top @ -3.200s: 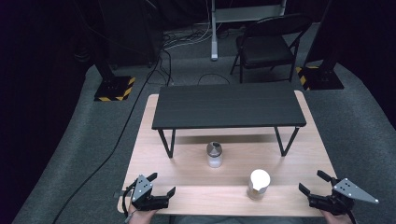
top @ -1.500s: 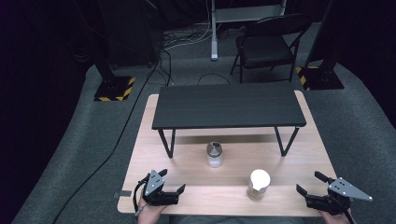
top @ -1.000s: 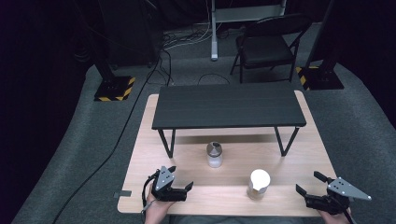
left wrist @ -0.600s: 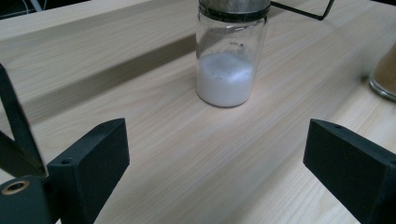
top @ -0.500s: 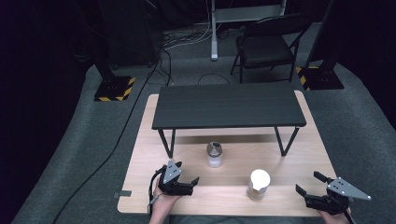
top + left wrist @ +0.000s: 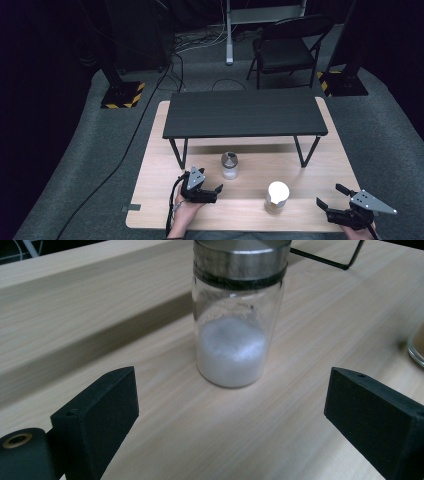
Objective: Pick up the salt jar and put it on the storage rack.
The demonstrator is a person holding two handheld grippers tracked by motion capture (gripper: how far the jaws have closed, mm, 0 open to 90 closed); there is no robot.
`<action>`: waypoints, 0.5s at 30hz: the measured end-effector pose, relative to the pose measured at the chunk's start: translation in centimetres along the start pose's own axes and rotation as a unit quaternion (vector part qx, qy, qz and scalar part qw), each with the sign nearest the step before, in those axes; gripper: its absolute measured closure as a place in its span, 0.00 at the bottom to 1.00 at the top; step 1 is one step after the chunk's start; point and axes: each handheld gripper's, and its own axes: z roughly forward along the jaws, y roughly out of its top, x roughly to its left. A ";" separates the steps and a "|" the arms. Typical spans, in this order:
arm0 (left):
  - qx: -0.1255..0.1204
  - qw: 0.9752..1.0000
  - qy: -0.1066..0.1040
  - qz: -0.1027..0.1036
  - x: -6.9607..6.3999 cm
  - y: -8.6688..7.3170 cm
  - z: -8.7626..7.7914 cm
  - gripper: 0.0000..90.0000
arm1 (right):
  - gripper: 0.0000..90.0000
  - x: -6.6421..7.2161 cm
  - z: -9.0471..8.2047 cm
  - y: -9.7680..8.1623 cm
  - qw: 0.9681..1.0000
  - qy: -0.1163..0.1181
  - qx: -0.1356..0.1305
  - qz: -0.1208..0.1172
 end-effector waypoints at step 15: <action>-0.014 1.000 -0.002 -0.017 0.1 0.9 2.8 0.08 | 0.07 0.0 0.0 0.0 1.000 0.000 0.001 0.000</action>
